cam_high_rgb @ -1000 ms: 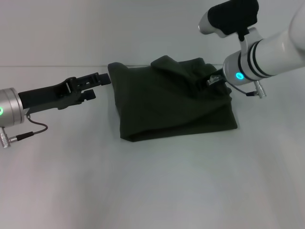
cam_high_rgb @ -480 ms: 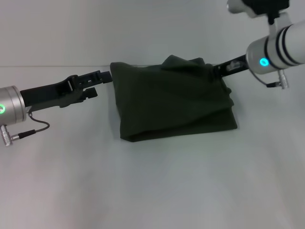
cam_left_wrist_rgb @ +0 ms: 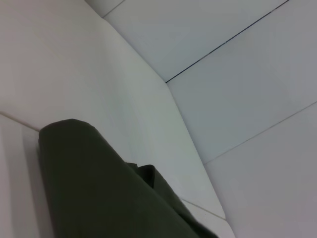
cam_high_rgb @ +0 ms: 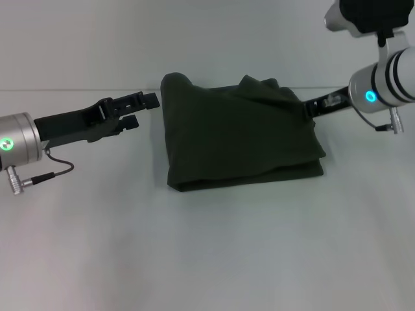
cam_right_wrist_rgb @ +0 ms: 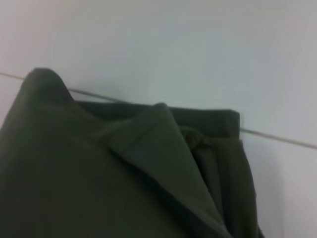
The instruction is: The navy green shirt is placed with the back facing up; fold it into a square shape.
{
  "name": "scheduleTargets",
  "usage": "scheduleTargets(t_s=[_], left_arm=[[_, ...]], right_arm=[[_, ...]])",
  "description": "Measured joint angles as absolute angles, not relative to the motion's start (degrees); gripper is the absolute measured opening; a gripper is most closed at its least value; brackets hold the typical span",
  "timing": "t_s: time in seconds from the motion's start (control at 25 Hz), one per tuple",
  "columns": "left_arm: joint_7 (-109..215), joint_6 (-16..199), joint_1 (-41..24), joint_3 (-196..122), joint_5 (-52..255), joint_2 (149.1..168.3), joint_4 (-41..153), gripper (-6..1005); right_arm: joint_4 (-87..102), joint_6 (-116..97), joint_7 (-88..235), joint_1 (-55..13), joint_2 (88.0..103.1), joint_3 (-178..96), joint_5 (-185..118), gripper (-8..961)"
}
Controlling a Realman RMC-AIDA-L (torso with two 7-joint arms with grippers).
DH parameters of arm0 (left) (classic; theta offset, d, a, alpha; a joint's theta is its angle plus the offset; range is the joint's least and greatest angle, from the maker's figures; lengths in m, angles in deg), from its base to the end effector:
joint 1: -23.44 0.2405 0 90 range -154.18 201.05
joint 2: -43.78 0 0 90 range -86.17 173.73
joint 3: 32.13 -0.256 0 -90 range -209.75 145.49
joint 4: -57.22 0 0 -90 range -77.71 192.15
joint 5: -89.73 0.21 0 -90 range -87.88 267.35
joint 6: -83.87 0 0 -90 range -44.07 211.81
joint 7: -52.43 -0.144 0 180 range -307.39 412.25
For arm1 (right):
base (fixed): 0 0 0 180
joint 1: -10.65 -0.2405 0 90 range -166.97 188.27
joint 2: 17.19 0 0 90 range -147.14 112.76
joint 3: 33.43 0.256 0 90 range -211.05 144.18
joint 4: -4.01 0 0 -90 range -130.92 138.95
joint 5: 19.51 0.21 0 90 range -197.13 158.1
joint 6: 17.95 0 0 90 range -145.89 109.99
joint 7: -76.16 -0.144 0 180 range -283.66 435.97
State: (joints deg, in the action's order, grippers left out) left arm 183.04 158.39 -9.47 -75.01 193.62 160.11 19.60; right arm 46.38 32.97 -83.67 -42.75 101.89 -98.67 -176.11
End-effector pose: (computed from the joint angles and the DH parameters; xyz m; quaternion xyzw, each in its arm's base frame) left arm -0.2561 0.3848 0.0308 -0.7271 -0.5844 -0.3373 0.1268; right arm 0.1815 0.4688 -0.0143 -0.8230 0.4399 -0.0333 0.3579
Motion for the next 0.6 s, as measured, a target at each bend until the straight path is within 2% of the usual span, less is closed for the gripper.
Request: scheduleTargets(t_s=[0.44, 0.6], left_arm=[[183.03, 158.04, -9.45, -73.85, 193.57, 160.62, 19.60, 939], [182.99, 158.08, -9.48, -73.12, 193.55, 160.68, 19.60, 939]], right_arm=[[41.85, 28.70, -88.02, -44.26, 102.29, -98.89, -183.10, 35], [42.12, 27.98, -92.19, -44.64, 102.28, -98.56, -186.74, 111]])
